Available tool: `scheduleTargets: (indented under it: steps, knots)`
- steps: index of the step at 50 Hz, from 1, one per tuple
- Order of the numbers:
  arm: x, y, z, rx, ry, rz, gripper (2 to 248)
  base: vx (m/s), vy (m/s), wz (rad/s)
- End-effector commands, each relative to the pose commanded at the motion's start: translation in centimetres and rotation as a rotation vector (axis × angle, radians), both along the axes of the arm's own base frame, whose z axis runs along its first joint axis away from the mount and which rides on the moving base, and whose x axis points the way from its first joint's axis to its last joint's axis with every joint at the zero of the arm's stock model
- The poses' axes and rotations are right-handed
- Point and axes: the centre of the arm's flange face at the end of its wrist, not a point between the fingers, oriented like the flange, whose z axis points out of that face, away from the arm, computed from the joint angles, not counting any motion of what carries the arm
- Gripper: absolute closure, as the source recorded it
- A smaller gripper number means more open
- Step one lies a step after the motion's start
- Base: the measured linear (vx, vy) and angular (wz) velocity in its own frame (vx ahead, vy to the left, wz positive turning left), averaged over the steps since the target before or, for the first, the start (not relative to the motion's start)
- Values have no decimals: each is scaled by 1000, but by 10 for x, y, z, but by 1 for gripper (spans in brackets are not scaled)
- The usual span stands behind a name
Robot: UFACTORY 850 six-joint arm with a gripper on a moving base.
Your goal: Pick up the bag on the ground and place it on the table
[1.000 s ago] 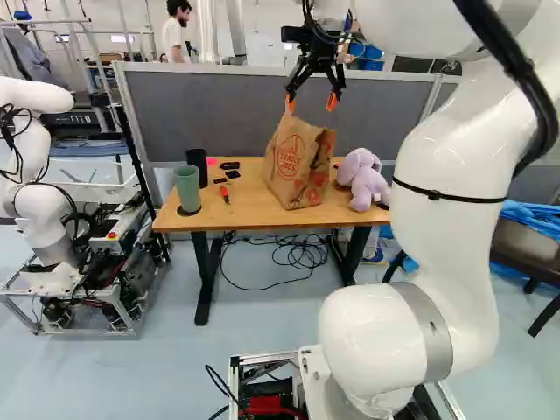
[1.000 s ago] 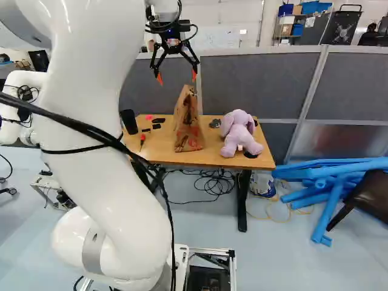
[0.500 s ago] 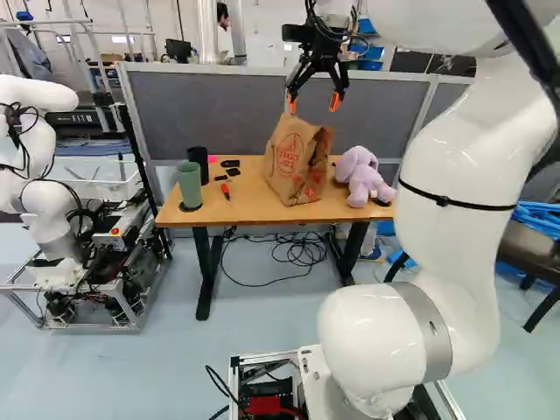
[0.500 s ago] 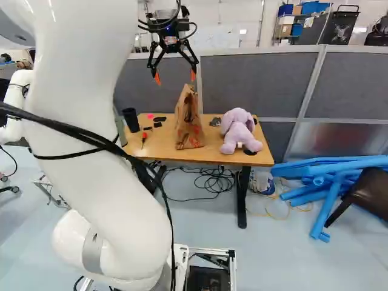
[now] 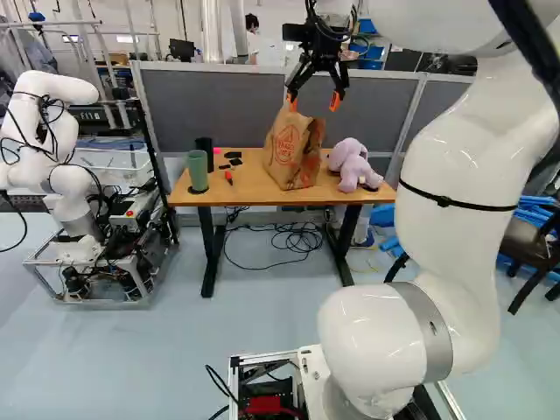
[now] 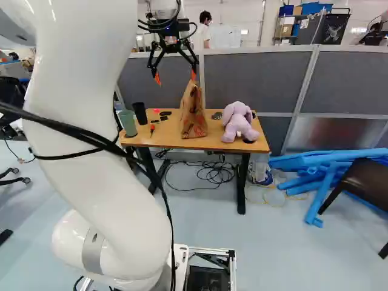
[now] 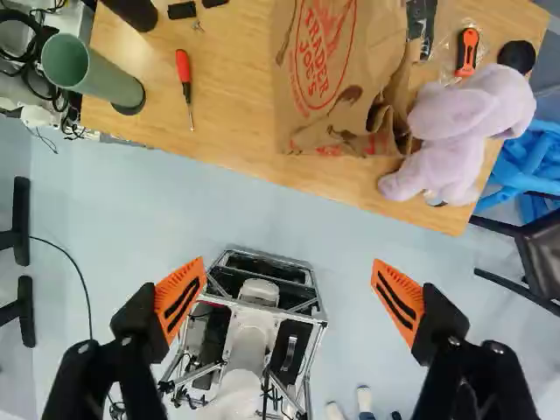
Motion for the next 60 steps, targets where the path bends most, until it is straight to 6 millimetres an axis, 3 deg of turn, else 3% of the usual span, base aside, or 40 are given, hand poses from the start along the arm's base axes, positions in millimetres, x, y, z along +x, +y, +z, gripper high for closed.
scheduleTargets:
  steps: [14, 60]
  knots:
    - [0, 0, 0, 0, 0, 0, 3, -210, 0, 20]
    - [0, 0, -1, 0, -2, -1, 3, 2, 0, -1]
